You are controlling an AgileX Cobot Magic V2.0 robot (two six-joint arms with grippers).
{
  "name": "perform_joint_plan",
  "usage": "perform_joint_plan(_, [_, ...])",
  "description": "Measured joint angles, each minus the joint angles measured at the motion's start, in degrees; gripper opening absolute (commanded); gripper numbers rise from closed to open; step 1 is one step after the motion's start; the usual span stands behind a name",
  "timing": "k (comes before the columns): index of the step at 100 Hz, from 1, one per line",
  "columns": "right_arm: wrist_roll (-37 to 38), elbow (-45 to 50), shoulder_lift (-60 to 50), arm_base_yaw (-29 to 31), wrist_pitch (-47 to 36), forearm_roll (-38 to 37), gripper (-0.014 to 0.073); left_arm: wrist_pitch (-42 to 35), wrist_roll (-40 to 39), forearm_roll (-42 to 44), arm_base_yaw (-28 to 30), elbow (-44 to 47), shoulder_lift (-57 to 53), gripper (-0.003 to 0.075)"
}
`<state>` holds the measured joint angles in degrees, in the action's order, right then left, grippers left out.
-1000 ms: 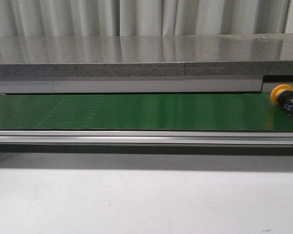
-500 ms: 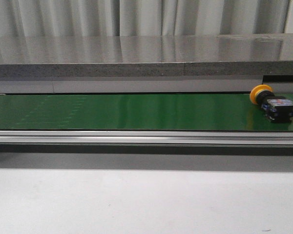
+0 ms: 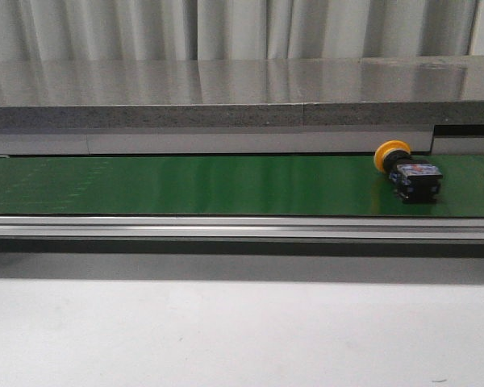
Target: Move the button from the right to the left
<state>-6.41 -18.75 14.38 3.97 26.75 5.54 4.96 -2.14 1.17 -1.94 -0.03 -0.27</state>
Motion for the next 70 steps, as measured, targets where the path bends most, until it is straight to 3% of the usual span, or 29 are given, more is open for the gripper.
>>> perform_joint_plan(70, [0.11, 1.45, -12.62, 0.0, -2.18, 0.24, -0.0067, 0.0, 0.0, 0.0, 0.0, 0.0, 0.0, -0.002])
